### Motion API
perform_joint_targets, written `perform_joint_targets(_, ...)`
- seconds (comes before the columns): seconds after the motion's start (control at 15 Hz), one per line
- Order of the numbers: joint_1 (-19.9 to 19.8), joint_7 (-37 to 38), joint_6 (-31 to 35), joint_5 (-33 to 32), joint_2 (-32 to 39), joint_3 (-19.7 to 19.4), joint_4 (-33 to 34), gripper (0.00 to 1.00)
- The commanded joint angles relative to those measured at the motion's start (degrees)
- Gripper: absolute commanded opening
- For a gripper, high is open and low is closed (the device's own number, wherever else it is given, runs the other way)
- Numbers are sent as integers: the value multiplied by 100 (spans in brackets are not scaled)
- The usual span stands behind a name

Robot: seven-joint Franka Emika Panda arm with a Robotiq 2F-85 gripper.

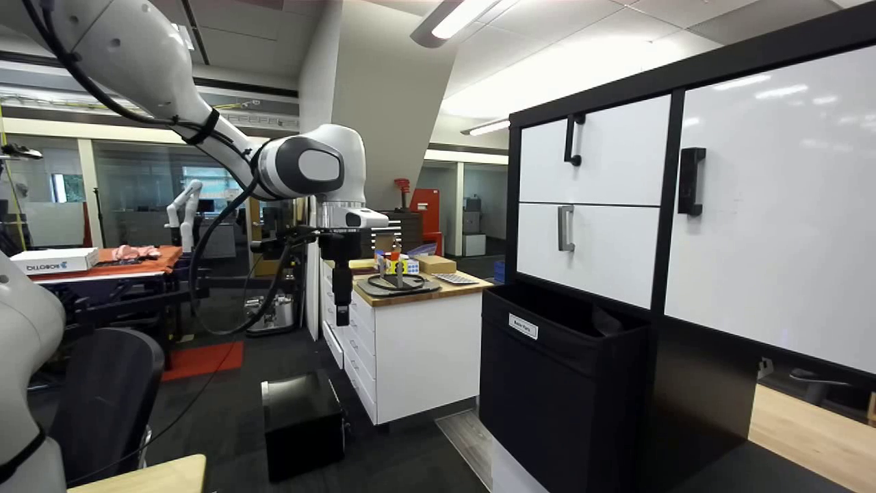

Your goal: Open the bottom left drawer of the cabinet

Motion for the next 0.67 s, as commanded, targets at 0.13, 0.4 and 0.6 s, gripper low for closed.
perform_joint_targets(0.13, 196, 58, -4, -75, 25, -188, 4, 100)
perform_joint_targets(0.4, 190, 86, 145, -144, 25, -210, -18, 100)
perform_joint_targets(0.6, 151, -2, 393, -164, 105, -334, 26, 100)
